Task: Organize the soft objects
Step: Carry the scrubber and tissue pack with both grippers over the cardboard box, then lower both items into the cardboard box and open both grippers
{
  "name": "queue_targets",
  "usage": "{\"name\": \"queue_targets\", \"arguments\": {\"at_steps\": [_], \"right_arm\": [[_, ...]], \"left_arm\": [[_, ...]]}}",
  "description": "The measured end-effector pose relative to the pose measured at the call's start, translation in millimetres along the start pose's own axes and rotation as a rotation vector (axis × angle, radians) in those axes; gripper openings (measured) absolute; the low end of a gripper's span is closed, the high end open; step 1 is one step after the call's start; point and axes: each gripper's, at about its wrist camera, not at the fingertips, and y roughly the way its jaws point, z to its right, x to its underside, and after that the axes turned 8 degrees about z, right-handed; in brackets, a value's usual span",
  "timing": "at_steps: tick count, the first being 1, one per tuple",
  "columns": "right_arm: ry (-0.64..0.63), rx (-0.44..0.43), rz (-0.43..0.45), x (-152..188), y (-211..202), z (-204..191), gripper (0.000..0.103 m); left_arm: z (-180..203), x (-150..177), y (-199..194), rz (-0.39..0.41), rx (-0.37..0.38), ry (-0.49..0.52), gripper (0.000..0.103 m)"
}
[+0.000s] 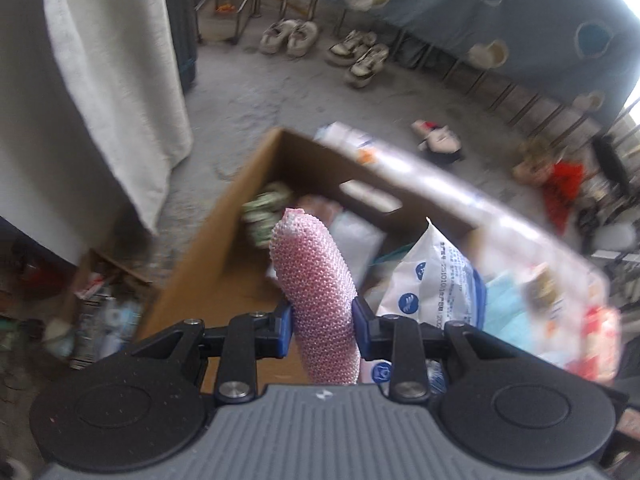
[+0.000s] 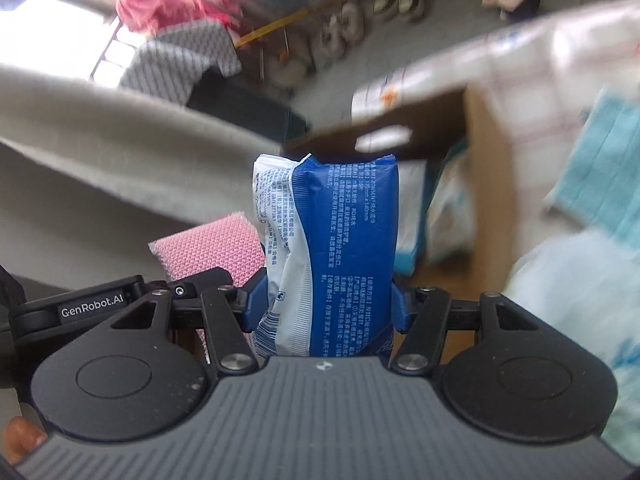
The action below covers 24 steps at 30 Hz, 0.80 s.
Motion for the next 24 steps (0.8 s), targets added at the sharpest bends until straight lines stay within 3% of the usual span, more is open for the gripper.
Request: {"name": "queue_targets", "arguments": {"at_steps": [6,13,18,24], "right_arm": [[-0.010,0.082,-0.092,35.2,63.4,-10.5,0.057],[0.020,0.161,-0.143,50.7,111.0,2.4,0.057],[0.040,0.149,-0.147,51.7,137.2,8.9,0.058],[0.096,0.164,-0.212,43.7,173.3,40.9,0.062]], "left_arm": [[-22.2,11.4,59.1,-0.111,-0.060,0.198,0.032],[-27.1,22.0,115.9,-0.212,-0.059,0.307,0.032],[-24.7,22.8,130.7,-0.203,-0.089,0.387,0.034],[-32.9,20.9,143.0,-0.234,-0.091,0.396,0.038]]}}
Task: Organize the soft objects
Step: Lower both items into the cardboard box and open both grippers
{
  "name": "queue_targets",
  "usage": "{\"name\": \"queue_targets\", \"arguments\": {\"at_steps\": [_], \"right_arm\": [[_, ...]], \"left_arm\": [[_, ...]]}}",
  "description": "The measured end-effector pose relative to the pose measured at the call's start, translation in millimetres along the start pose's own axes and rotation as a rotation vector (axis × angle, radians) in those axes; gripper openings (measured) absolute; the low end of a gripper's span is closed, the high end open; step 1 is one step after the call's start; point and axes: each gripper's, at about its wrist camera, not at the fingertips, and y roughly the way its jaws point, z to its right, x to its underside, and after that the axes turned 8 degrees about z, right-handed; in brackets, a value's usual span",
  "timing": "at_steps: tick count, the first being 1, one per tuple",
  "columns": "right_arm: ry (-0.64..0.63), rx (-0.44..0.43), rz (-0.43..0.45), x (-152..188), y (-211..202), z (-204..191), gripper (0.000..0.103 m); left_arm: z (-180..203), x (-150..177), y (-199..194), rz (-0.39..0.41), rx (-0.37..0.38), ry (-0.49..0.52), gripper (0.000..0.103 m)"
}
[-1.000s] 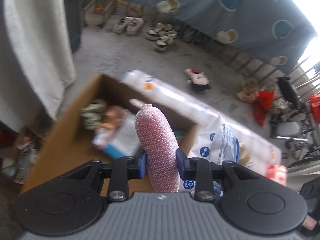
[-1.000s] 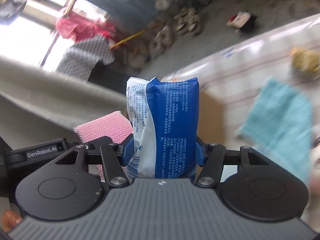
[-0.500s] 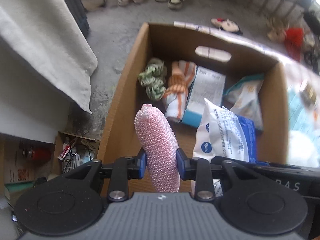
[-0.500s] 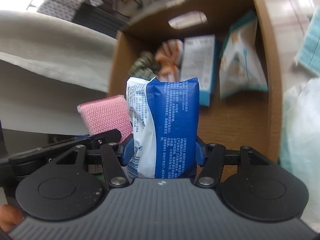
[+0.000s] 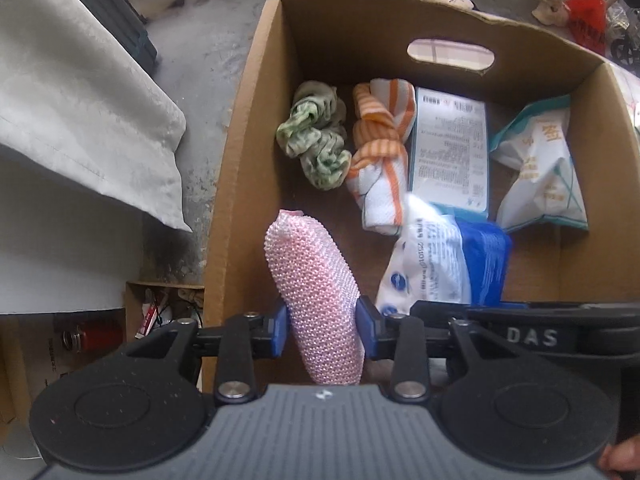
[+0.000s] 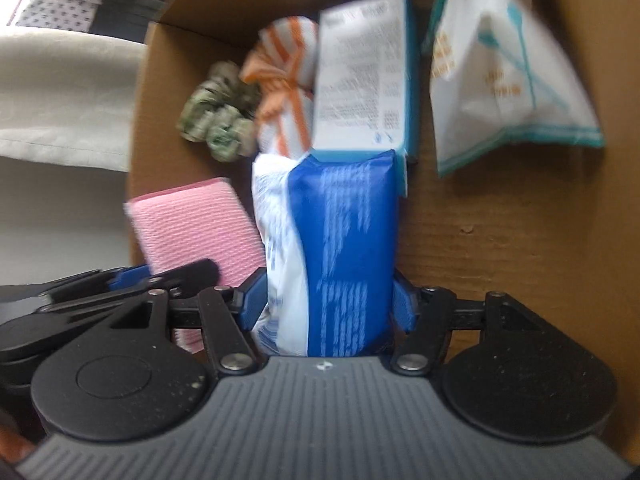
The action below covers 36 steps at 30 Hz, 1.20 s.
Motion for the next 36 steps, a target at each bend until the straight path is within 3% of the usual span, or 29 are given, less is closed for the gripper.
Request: {"name": "queue_targets", "arguments": {"at_steps": [5,9,13,20,24,31,36], "right_arm": [[0.027,-0.019,0.015,1.8,-2.0,3.5,0.062],[0.001,-0.007,0.017,1.8,0.9,3.9,0.050],[-0.018,-0.017,0.002,2.4,-1.3,5.6,0.046],[-0.041,-0.041,-0.031,6.6,2.4,5.6,0.046],[-0.054,-0.042,-0.047,6.1,8.7,2.8,0.047],[-0.061,-0.062,-0.070,7.7,15.0,2.4,0.048],[-0.075,-0.067,-0.062,9.1,18.4,0.4,0.052]], "left_arm": [[-3.3,5.8,-3.8,0.006,0.003,0.020,0.039],[-3.5,6.4,-2.2,0.033,0.000,0.037,0.036],[0.4,3.7,-4.4,0.075,0.011,0.071,0.035],[4.2,3.9,10.4,-0.010,0.020,0.100,0.039],[1.4,6.2,3.4,0.021,0.002,0.095,0.051],[-2.5,6.2,-2.4,0.050,-0.005,0.069,0.047],[-5.9,7.0,-9.3,0.076,-0.010,0.032,0.051]]}}
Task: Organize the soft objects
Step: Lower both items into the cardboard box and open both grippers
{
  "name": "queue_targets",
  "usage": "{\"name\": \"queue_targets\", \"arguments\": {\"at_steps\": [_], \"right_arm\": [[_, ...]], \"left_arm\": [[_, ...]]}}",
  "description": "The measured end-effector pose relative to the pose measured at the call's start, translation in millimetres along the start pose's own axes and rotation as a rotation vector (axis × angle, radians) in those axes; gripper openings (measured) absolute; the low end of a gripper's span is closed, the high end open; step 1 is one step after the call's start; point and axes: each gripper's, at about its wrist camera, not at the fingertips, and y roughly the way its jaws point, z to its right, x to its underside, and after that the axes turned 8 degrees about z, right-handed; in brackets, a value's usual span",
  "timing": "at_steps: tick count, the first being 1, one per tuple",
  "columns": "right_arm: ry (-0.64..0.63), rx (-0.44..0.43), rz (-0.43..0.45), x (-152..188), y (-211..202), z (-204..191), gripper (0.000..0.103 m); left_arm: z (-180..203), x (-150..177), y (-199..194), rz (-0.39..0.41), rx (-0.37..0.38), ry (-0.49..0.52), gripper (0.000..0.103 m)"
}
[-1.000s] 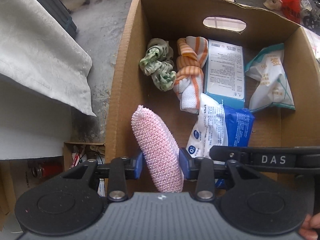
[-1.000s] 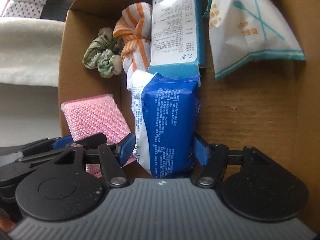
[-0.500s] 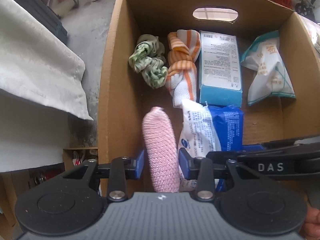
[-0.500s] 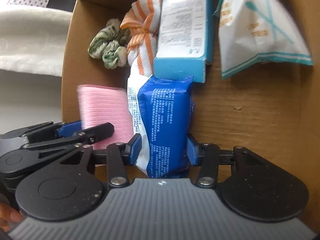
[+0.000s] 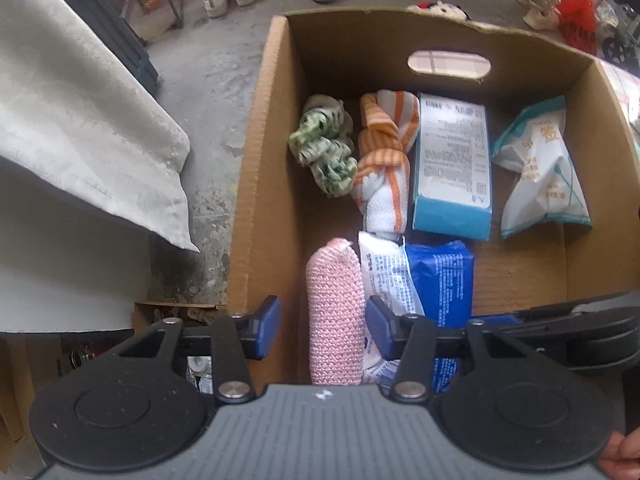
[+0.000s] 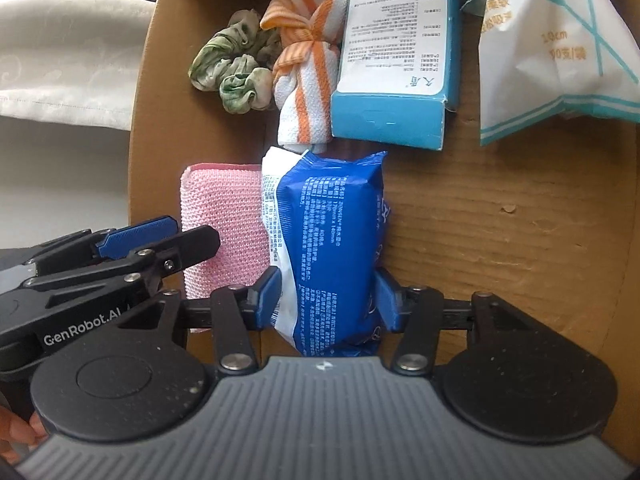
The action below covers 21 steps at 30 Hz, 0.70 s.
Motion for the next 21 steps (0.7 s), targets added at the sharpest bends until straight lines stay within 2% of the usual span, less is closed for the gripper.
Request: {"name": "queue_targets", "arguments": {"at_steps": [6,11,15,21], "right_arm": [[-0.021,0.014,0.037,1.2,-18.4,-4.6,0.064],[-0.018,0.016,0.075,1.6,-42.5,-1.2,0.065],[-0.007,-0.021,0.122,3.9,-74.9,0.6,0.066],[-0.001,-0.109,0.199,13.0,-130.2,7.9,0.074]], "left_arm": [[-5.6,-1.4,-13.5,0.036,0.011,-0.059,0.054],[-7.7,-2.7,-26.5,0.057,0.009,-0.115,0.058],[-6.9,-3.5,-39.7,0.072,0.015,-0.163,0.060],[1.3,-3.1,-66.5,0.085,0.034,-0.222,0.062]]}}
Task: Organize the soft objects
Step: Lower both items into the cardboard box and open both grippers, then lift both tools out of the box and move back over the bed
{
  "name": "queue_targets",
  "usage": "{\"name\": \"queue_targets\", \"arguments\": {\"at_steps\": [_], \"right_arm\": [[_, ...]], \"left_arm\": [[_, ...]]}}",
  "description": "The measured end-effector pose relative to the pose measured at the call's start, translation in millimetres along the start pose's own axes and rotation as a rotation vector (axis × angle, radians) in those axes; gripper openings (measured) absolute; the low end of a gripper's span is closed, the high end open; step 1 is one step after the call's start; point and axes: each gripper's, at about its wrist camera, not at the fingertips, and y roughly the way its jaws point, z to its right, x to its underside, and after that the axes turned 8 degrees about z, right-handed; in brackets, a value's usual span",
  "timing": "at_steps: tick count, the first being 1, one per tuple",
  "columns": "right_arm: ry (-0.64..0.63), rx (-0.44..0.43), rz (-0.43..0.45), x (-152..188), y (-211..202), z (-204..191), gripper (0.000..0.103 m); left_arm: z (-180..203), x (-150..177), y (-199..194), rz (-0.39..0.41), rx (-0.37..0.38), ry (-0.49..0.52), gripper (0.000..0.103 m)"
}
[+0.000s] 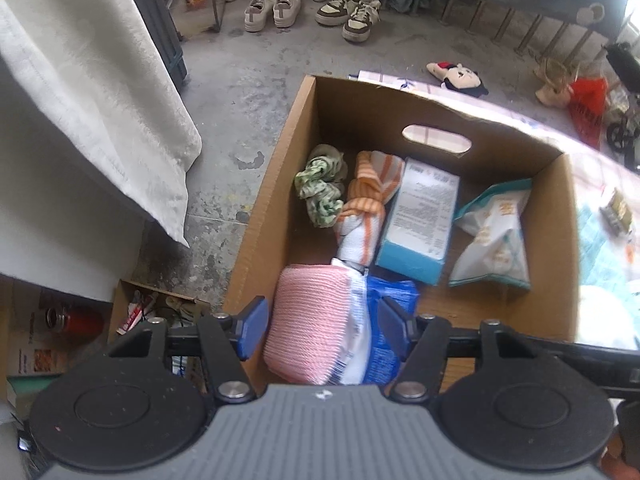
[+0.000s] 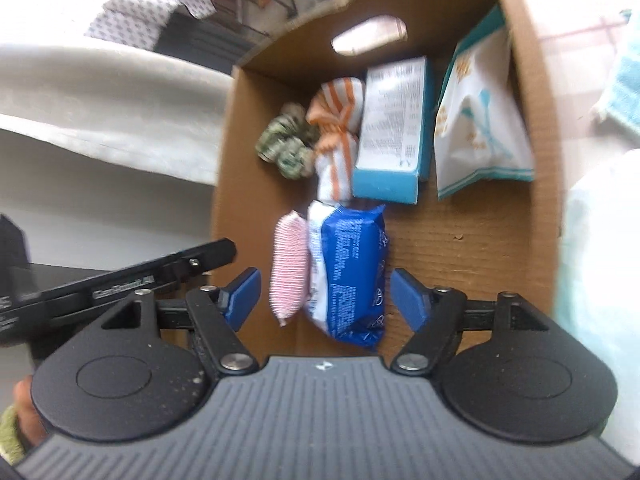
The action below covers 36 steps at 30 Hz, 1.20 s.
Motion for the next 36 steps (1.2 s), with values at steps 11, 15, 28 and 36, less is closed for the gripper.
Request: {"name": "queue_targets", "arguments": {"at_steps": [11,15,28,36], "right_arm": [[0.032,-0.118,0.031,-9.0,-87.5,30.7,0.087],[0.052,-0.144,0.047,-15.1,-126.7,54.6,0.090],[0.117,0.010,0.144,-70.4,-260.9,176.5,0.102],[0.231,0.038,0.173,-106.7,-273.1,245.6,0.102]], "left_arm": [[77.3,9.1,-51.5,0.027,0.058,-0.031,0.067],[129.5,13.4,-63.8,0.032,0.088,0.002,0.068],[295.4,21.8,-53.8,0.003,0.207,0.113,0.083],[358.4,-1.0,10.6,-0.096,0.215,0.124,0.088]]}}
